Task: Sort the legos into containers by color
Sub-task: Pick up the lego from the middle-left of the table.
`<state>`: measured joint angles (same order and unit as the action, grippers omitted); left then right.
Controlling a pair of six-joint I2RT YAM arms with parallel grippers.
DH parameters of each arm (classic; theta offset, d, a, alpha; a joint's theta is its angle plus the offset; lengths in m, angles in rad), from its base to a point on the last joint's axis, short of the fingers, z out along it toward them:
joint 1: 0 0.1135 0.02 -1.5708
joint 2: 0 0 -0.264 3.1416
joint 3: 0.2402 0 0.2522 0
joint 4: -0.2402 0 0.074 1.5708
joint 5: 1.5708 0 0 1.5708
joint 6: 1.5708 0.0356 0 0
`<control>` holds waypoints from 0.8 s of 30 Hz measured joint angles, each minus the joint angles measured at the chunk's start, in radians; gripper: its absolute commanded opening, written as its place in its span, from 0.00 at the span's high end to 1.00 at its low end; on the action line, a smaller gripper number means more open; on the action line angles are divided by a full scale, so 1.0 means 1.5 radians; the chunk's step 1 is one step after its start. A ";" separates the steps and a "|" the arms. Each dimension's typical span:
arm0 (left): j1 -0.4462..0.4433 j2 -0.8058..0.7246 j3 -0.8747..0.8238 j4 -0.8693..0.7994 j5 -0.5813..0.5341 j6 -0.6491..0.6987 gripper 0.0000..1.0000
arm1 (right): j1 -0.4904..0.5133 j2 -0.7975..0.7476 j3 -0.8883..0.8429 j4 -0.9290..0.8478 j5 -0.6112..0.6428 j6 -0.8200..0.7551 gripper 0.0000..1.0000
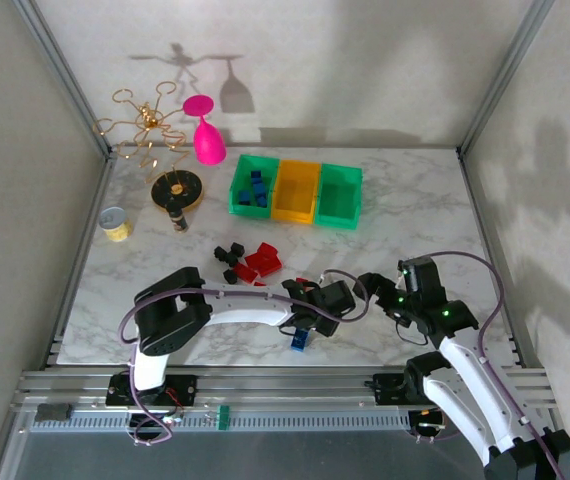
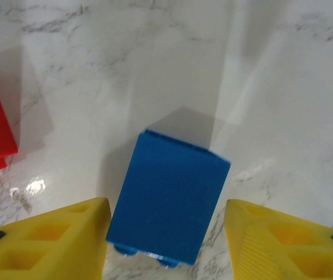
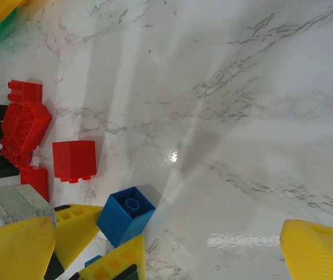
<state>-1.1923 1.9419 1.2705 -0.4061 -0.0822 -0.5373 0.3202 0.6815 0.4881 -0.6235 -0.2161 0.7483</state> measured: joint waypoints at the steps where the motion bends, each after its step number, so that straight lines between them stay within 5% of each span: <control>1: 0.001 0.005 0.004 0.004 0.000 0.002 0.50 | 0.000 0.001 -0.002 0.000 0.000 0.000 0.01; 10: 0.015 0.019 0.012 0.011 -0.013 0.013 0.68 | 0.000 0.001 -0.005 0.005 0.000 0.000 0.01; 24: 0.022 0.001 0.012 0.012 -0.015 0.007 0.75 | 0.000 0.009 -0.011 0.020 0.001 -0.003 0.01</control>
<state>-1.1599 1.9427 1.2888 -0.3874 -0.1047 -0.5274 0.3202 0.6952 0.4721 -0.5941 -0.2153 0.7444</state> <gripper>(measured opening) 0.319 0.988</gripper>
